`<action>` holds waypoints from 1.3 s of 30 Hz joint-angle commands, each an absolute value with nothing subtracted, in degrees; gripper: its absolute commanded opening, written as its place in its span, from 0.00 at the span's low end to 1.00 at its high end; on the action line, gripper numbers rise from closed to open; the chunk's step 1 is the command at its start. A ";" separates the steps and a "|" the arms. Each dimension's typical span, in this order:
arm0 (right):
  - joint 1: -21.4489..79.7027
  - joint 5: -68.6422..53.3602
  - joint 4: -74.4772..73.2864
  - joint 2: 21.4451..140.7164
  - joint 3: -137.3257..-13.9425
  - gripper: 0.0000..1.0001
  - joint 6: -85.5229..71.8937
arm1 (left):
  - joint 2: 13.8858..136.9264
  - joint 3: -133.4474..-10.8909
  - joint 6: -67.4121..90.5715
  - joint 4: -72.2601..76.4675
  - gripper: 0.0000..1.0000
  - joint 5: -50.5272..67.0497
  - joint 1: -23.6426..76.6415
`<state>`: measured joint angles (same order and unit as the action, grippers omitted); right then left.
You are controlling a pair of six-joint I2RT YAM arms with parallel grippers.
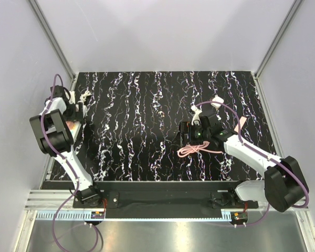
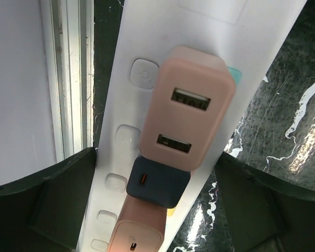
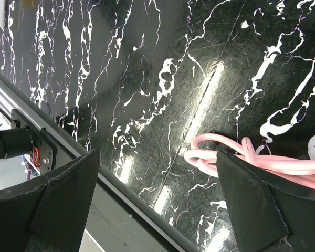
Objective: Pull the plug off the socket
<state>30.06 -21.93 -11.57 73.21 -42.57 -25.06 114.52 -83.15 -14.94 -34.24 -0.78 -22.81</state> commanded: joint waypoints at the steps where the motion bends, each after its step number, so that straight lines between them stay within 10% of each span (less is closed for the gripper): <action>1: 30.50 -20.66 -9.40 72.86 -43.50 1.00 -24.00 | 114.79 -83.15 -13.89 -33.58 0.88 0.00 -22.76; 16: 30.50 -18.02 -9.67 73.56 -44.38 1.00 -23.91 | 113.47 -79.54 -7.13 -33.57 0.42 0.44 -14.07; 39: 30.32 -9.85 -24.60 74.89 -54.49 1.00 -27.16 | 101.16 -64.25 17.75 -24.79 0.49 3.51 22.75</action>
<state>30.06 -11.03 -21.30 76.47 -51.29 -25.69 102.13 -66.54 10.68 -27.83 -2.76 20.47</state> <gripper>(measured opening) 0.994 0.873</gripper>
